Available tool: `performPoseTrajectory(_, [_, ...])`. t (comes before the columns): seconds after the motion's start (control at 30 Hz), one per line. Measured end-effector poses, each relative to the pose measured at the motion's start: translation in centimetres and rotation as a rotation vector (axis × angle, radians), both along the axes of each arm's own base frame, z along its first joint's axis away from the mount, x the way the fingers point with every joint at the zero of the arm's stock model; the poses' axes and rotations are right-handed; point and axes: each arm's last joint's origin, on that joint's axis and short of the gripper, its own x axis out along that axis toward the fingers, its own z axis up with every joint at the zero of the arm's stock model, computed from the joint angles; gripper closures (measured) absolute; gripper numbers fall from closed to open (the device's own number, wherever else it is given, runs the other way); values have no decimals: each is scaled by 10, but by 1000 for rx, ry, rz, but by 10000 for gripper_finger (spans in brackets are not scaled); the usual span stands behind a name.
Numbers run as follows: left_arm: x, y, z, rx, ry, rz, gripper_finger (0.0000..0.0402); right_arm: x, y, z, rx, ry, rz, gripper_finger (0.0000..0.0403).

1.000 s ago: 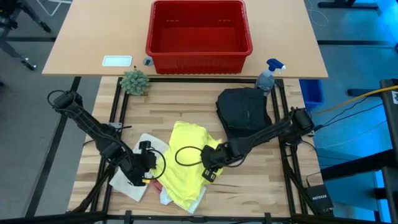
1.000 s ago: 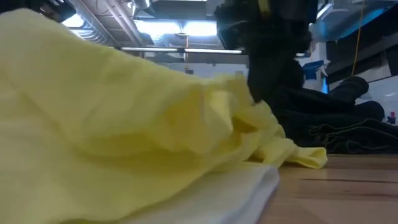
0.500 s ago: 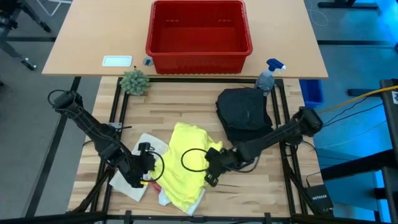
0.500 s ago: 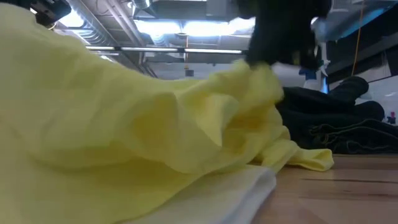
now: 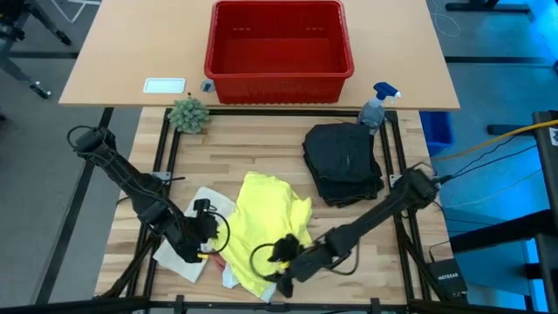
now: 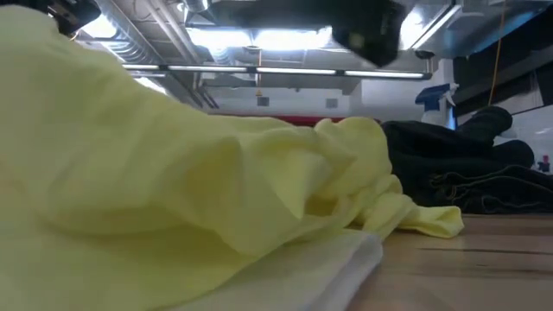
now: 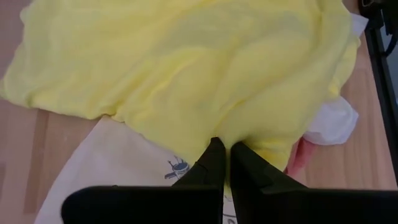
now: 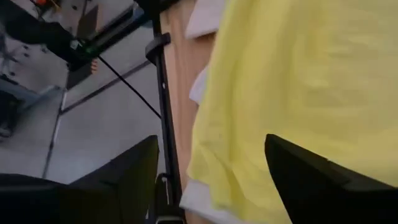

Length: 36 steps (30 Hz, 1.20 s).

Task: Fold laundry
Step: Fold the yellow shirt

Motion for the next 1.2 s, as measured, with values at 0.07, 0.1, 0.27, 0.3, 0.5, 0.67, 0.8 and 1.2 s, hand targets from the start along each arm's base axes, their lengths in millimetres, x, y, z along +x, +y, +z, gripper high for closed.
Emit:
performPoseTrajectory(0.07, [0, 0, 0, -5, -3, 11, 401, 12, 9, -5, -36, 23, 23, 117])
performPoseTrajectory(0.1, [0, 0, 0, -3, -4, 14, 401, 19, 13, -9, -62, 39, 36, 116])
performPoseTrajectory(0.27, [1, 1, 0, 19, -26, 31, 401, 43, 28, -25, -229, 173, 46, 116])
performPoseTrajectory(0.3, [1, 1, 1, 24, -32, 36, 401, 48, 31, -29, -238, 187, 47, 116])
performPoseTrajectory(0.5, [2, 2, 1, 45, -68, 72, 401, 75, 50, -45, -238, 157, 76, 116])
performPoseTrajectory(0.67, [2, 2, 1, 46, -72, 78, 401, 75, 44, -67, -256, 334, -89, 155])
performPoseTrajectory(0.8, [2, 2, 1, 51, -71, 74, 401, 74, 42, -67, -239, 361, -99, 307])
performPoseTrajectory(1.2, [-1, 5, 13, 41, -113, 60, 401, 60, 41, 11, -206, 279, 83, 400])
